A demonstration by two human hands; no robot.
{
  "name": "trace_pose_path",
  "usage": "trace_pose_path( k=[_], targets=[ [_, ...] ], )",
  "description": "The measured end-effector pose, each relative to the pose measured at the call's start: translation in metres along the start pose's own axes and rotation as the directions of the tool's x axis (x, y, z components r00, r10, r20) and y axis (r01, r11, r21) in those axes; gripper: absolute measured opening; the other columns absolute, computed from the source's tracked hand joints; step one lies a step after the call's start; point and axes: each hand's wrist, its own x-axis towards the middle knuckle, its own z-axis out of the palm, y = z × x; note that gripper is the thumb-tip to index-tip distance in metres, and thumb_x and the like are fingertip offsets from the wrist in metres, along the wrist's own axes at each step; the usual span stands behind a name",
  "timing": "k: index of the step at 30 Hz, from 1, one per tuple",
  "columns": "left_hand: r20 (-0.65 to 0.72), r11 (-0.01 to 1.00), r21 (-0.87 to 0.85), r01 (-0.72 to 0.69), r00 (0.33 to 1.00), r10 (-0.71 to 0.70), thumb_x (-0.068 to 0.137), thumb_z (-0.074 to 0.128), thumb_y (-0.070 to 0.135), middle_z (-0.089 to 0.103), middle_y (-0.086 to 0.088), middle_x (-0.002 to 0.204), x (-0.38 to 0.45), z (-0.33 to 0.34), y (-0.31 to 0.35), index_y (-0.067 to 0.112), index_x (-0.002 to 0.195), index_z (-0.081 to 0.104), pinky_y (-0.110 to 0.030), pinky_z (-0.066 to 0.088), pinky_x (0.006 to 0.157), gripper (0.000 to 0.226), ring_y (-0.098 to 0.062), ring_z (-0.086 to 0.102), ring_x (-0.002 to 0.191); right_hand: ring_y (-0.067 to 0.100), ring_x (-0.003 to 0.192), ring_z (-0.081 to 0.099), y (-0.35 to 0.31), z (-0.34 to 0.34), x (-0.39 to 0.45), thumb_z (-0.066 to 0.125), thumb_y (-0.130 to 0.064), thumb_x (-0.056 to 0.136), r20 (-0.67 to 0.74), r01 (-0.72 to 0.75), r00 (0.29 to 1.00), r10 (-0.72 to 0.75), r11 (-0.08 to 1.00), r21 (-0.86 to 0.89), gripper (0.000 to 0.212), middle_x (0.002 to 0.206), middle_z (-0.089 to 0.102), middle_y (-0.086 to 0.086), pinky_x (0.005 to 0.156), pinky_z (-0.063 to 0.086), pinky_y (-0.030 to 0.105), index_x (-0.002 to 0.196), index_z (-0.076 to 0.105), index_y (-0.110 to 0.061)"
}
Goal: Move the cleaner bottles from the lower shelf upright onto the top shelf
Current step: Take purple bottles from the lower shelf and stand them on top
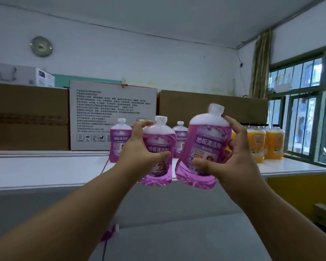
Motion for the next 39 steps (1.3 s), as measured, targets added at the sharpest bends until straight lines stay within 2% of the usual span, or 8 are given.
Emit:
trace_pose_path(
  k=[8,13,16,19,23,28,33,39],
  targets=[
    [0.02,0.97,0.243,0.011,1.0,-0.016,0.057,0.096,0.031,0.052,-0.001,0.121,0.08,0.033,-0.043,0.046,0.12,0.037,-0.049,0.061,0.079,0.088,-0.023,0.063,0.101,0.005,0.097,0.069,0.069,-0.013,0.054,0.094,-0.03,0.045,-0.007,-0.028,1.0,0.028,0.998,-0.059,0.11,0.107,0.06,-0.024,0.065,0.058,0.026,0.132,0.033,-0.059],
    [0.024,0.9,0.436,-0.028,1.0,0.019,0.059,0.091,0.048,0.049,0.004,0.127,0.101,0.052,-0.066,0.036,0.131,0.036,-0.042,0.059,0.085,0.091,-0.018,0.058,0.106,0.002,0.096,0.067,0.112,-0.012,0.074,0.094,-0.031,0.044,0.021,-0.054,0.998,0.056,0.992,-0.114,0.108,0.12,0.054,-0.011,0.062,0.057,0.024,0.128,0.033,-0.063],
    [0.023,0.776,0.619,-0.119,0.991,0.133,0.063,0.084,0.059,0.046,0.0,0.136,0.104,0.054,-0.071,0.026,0.139,0.033,-0.044,0.044,0.104,0.097,-0.021,0.048,0.121,0.001,0.097,0.067,0.133,-0.012,0.081,0.092,-0.032,0.047,0.048,-0.065,0.996,0.072,0.989,-0.134,0.106,0.121,0.054,-0.01,0.063,0.057,0.022,0.127,0.031,-0.065],
    [0.114,0.602,0.75,-0.272,0.951,0.288,0.066,0.079,0.063,0.048,-0.001,0.136,0.107,0.055,-0.07,0.028,0.146,0.028,-0.042,0.034,0.107,0.101,-0.023,0.045,0.124,-0.004,0.096,0.065,0.151,-0.014,0.091,0.09,-0.032,0.051,0.097,-0.066,0.992,0.082,0.985,-0.162,0.102,0.12,0.054,-0.013,0.06,0.054,0.018,0.126,0.03,-0.066],
    [0.164,0.507,0.817,-0.273,0.955,0.249,0.071,0.075,0.064,0.046,0.006,0.116,0.119,0.057,-0.066,0.038,0.144,0.036,-0.038,0.037,0.1,0.086,-0.018,0.044,0.112,-0.011,0.095,0.062,0.166,-0.021,0.105,0.085,-0.04,0.051,0.18,-0.066,0.978,0.109,0.971,-0.228,0.097,0.113,0.055,-0.021,0.058,0.05,0.011,0.122,0.026,-0.072],
    [0.159,0.408,0.877,-0.253,0.955,0.25,0.071,0.076,0.062,0.049,0.001,0.119,0.136,0.074,-0.073,0.035,0.142,0.039,-0.035,0.032,0.097,0.085,-0.02,0.044,0.111,-0.024,0.093,0.054,0.181,-0.026,0.122,0.089,-0.033,0.062,0.24,-0.01,0.966,0.101,0.935,-0.354,0.1,0.108,0.049,-0.03,0.052,0.044,0.004,0.122,0.018,-0.07],
    [0.097,0.3,0.938,-0.172,0.964,0.247,0.074,0.074,0.061,0.051,-0.001,0.12,0.152,0.086,-0.09,0.03,0.14,0.039,-0.037,0.03,0.102,0.081,-0.022,0.049,0.113,-0.007,0.089,0.058,0.193,-0.026,0.133,0.087,-0.04,0.065,0.228,0.006,0.967,0.113,0.887,-0.462,0.104,0.111,0.044,-0.026,0.056,0.043,0.001,0.135,0.013,-0.06],
    [0.073,0.215,0.968,-0.133,0.961,0.267,0.076,0.071,0.063,0.054,-0.005,0.122,0.159,0.093,-0.104,0.026,0.14,0.038,-0.039,0.032,0.105,0.081,-0.025,0.052,0.116,0.006,0.099,0.053,0.203,-0.027,0.141,0.082,-0.048,0.071,0.209,0.033,0.97,0.121,0.792,-0.61,0.106,0.127,0.043,-0.009,0.078,0.051,0.021,0.144,0.006,-0.053]
  ],
)
